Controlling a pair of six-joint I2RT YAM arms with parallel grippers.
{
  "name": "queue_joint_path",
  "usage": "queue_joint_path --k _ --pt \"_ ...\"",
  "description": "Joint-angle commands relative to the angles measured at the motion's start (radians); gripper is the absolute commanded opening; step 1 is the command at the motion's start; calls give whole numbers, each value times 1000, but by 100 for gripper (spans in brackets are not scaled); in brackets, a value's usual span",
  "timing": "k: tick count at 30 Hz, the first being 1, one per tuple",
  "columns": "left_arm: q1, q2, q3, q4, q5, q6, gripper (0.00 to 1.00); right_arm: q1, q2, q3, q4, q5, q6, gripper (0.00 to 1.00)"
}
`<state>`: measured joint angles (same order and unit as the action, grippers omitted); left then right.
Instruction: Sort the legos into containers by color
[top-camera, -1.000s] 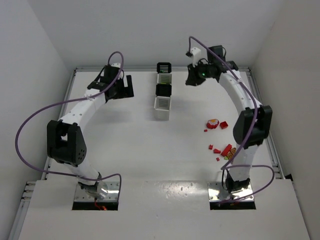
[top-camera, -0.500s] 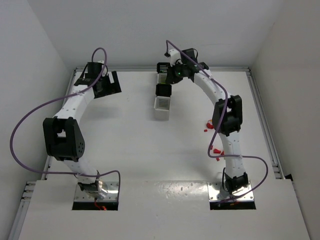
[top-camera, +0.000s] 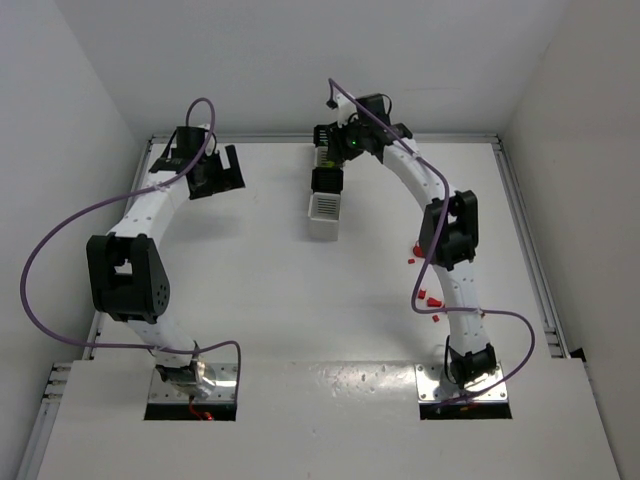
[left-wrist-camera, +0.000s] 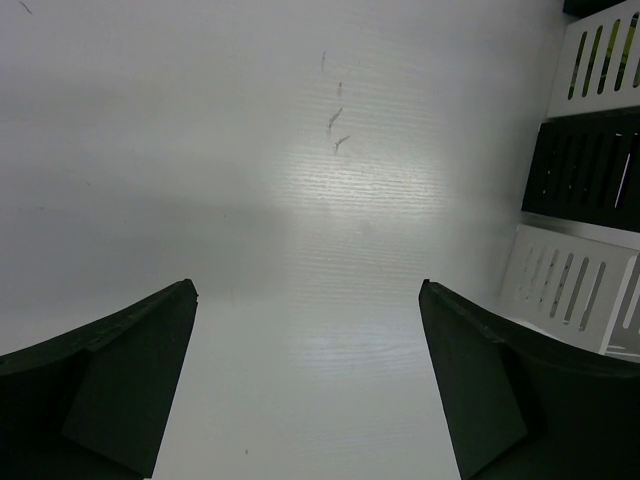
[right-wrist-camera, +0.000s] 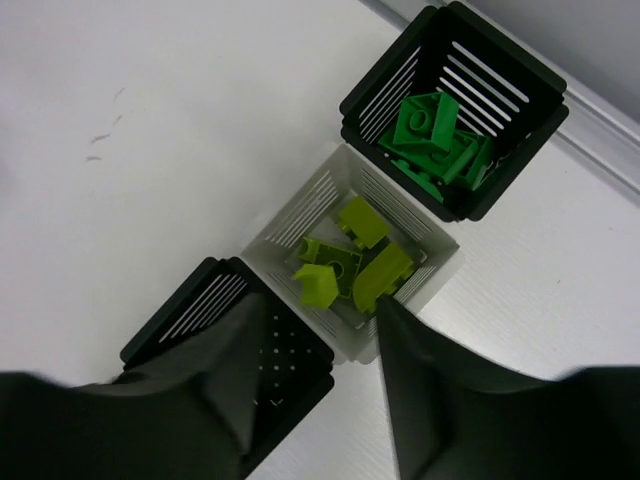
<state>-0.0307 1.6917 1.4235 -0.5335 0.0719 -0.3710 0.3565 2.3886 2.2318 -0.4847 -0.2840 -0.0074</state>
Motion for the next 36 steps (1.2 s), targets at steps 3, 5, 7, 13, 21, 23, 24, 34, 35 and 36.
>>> queue_joint_path --k 3,5,7,13,21,23,24,34,35,36 --pt "8 -36 -3 20 28 -2 100 13 -5 32 52 42 4 57" --pt "8 -36 -3 29 40 -2 100 13 -17 23 52 42 4 57" --pt "8 -36 -3 29 58 7 100 13 -64 -14 52 13 -5 57" --pt "-17 -76 -61 95 137 96 100 -33 -381 -358 -61 -60 -224 51" --pt "-135 -112 -142 150 137 149 100 -142 -854 -875 -509 -43 -618 41" --pt "-158 -112 -153 161 128 158 100 -166 -981 -1016 -624 -25 -679 36" --pt "-158 -112 -153 161 128 158 100 -175 -1026 -1062 -661 -15 -766 32" --pt "-179 -112 -163 161 98 167 100 -194 -1159 -1399 -916 68 -965 16" --pt "-179 -112 -163 161 98 167 100 -194 -1082 -1399 -898 68 -956 16" --pt "-179 -112 -163 161 89 167 100 -194 -1044 -1399 -885 87 -944 16"
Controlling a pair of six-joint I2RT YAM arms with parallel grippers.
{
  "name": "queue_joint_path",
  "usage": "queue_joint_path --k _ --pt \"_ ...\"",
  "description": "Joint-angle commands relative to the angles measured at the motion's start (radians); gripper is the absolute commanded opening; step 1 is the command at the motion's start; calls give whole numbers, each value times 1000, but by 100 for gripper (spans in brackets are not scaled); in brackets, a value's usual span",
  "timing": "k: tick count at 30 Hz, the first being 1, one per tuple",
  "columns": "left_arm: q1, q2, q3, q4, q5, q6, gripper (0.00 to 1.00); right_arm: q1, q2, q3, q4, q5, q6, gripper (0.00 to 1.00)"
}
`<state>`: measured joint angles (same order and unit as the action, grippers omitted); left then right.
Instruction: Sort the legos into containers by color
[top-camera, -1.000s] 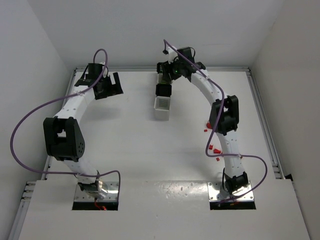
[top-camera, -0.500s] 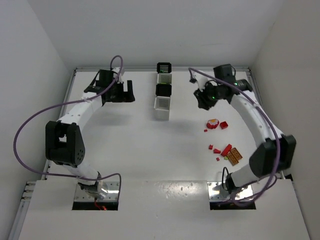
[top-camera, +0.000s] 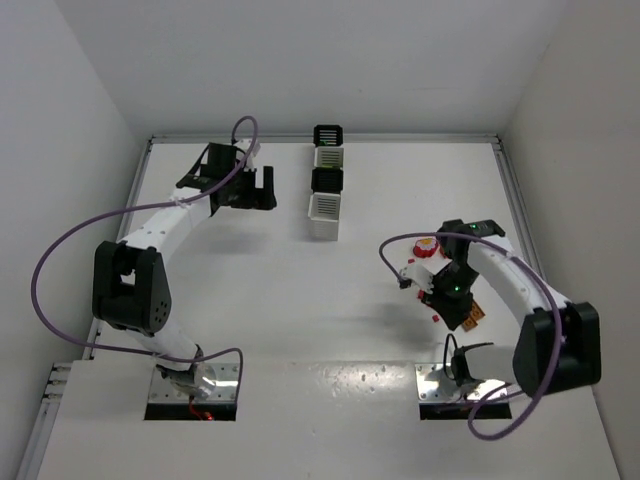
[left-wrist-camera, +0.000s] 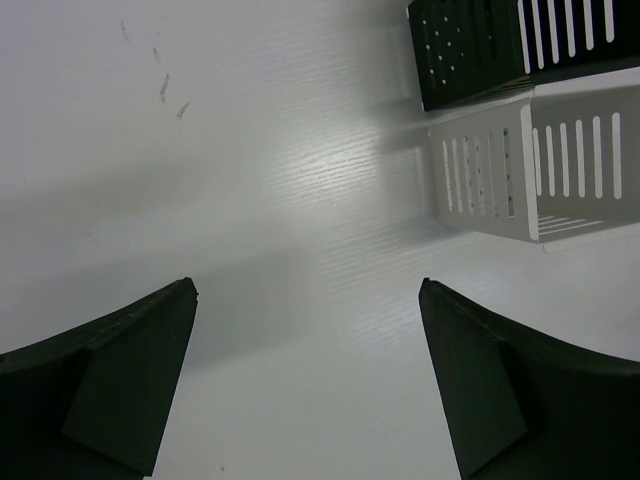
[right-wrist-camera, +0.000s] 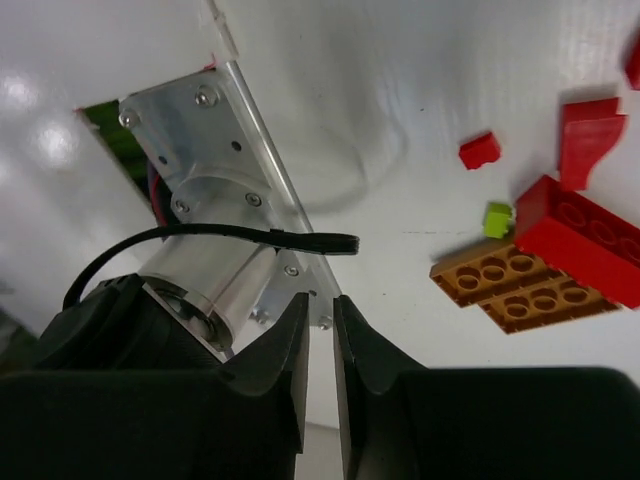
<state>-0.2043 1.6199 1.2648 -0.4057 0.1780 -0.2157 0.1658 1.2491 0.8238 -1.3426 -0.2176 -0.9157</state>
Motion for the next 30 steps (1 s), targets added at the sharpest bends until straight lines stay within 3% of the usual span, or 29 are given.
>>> queue_joint_path --k 1,12,15,22,30 --pt "-6 -40 -4 33 -28 12 100 -3 131 9 -27 44 -26 16" --pt "-6 -49 -22 33 -118 -7 100 18 277 -28 258 225 52 25" --pt "-6 -49 -22 33 -129 -7 100 18 305 -28 281 234 52 25" --pt "-6 -31 -22 33 -147 -25 100 9 319 -74 350 248 15 37" --pt "-6 -12 -4 33 -147 -34 100 18 319 -155 416 277 5 40"
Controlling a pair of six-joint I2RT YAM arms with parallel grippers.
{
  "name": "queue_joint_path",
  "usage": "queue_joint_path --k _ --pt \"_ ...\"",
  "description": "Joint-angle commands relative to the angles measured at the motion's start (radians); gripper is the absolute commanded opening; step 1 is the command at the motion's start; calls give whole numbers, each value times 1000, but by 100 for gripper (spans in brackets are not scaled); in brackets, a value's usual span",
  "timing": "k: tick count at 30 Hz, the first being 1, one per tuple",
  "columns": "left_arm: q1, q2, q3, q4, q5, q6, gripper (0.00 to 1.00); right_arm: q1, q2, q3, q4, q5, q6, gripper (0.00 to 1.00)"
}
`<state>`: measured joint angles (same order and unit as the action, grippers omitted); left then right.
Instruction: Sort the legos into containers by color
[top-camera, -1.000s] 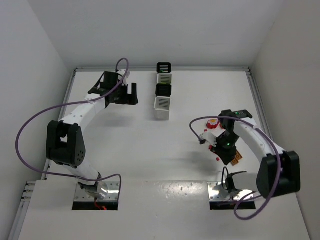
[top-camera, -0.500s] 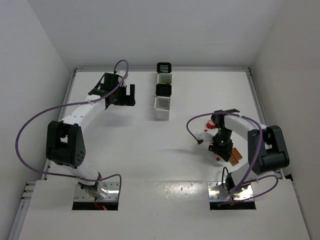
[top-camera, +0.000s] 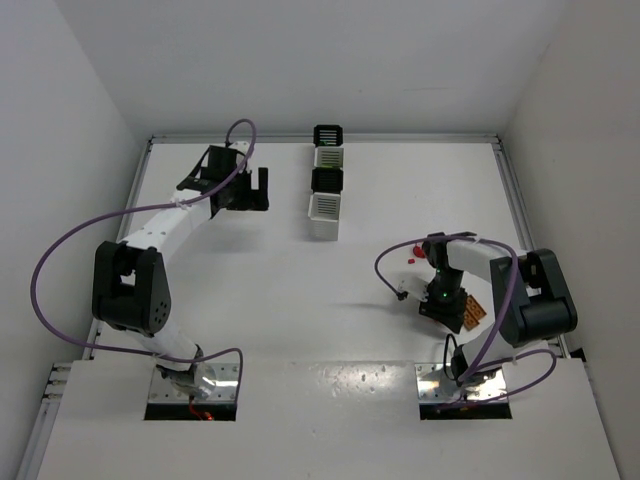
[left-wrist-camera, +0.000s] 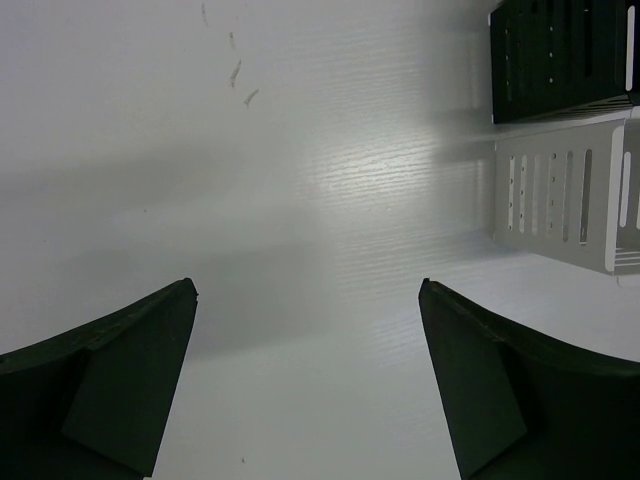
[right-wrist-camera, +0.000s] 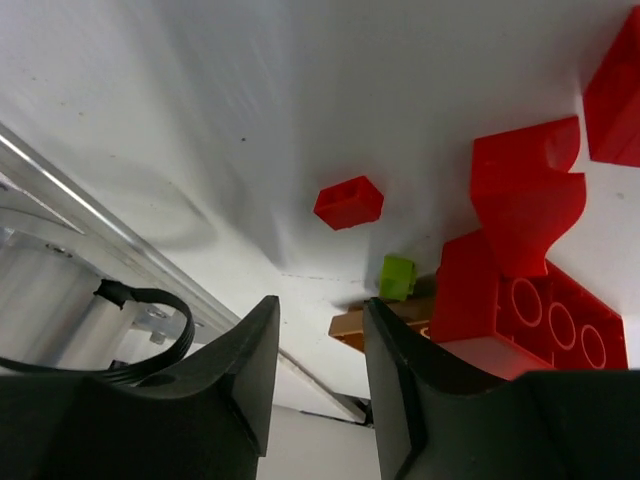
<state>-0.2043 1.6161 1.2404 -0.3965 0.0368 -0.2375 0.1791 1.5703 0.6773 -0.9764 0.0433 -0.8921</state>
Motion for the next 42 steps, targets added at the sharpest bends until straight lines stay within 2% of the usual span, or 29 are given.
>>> queue_joint_path --k 1,14,30,42 --pt "-6 1 21 24 -6 -13 100 5 -3 -8 64 17 -8 41" --pt "-6 10 41 24 -26 -13 100 -13 -15 -19 179 81 15 43" --pt "-6 19 31 24 -44 -13 100 5 16 44 177 -3 67 42" --pt "-6 28 31 24 -54 -22 100 25 36 15 200 -42 108 34"
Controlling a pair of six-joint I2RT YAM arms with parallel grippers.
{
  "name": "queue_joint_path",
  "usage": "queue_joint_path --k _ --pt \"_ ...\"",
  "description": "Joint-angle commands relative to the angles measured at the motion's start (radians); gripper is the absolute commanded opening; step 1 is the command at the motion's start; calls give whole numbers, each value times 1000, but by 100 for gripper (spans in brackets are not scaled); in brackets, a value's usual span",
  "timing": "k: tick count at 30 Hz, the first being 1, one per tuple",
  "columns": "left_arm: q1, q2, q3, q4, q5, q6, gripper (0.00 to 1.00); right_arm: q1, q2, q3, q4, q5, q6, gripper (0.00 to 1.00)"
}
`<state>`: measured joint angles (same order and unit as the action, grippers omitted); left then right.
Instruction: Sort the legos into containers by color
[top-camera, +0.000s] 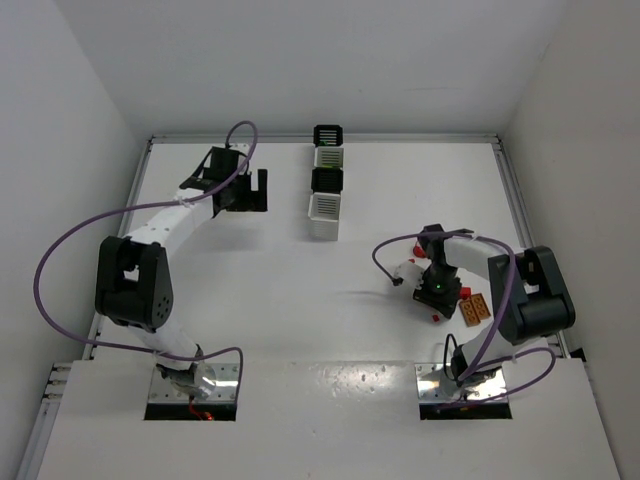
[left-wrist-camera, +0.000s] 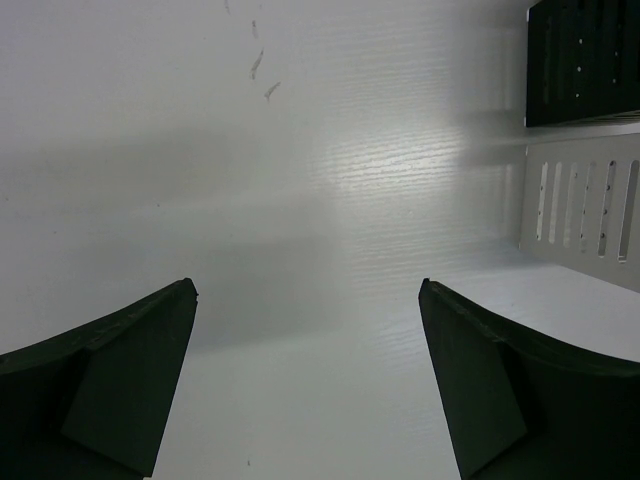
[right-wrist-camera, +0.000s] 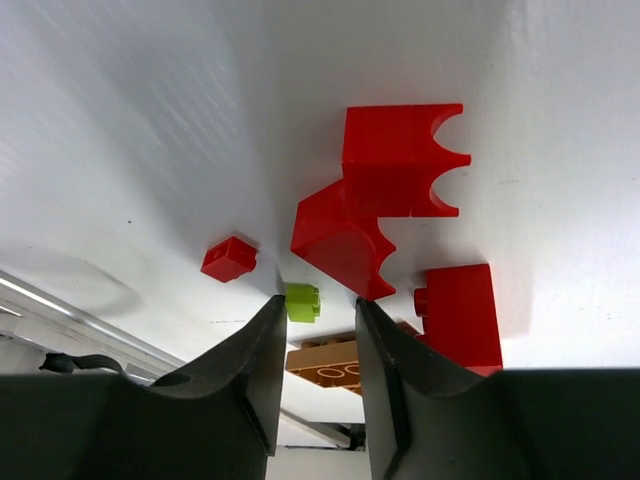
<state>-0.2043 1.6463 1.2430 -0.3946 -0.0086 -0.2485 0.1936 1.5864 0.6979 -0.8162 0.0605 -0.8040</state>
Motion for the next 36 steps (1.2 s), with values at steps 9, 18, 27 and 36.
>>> queue_joint_path --k 9,18,27,36 --pt "-6 7 29 22 -17 -11 100 20 41 -24 71 -39 31 17" --pt "-6 7 38 22 -17 -11 100 20 -25 240 -172 -213 -1 0" --pt "-6 -13 47 22 21 -11 100 20 108 885 -417 -556 100 0" --pt "-6 -3 95 78 79 -2 100 60 411 1354 9 -686 535 0"
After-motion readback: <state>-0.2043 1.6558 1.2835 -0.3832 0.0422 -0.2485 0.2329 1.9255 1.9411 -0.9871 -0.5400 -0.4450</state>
